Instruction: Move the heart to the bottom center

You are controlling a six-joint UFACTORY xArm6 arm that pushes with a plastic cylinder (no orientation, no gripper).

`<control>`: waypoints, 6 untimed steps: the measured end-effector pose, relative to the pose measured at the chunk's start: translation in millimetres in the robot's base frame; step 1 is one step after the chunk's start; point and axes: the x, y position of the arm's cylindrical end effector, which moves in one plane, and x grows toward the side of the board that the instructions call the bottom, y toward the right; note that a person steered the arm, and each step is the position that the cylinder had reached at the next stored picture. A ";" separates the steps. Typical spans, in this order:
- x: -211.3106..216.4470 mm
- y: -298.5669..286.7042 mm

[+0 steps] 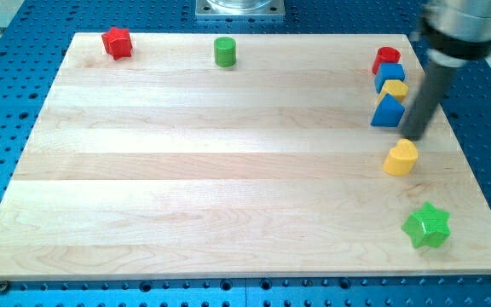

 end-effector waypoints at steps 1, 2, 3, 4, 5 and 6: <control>17.1 25.0; 26.7 -117.6; 25.4 -138.9; 37.4 -44.9; 99.6 -114.7; 140.5 -184.0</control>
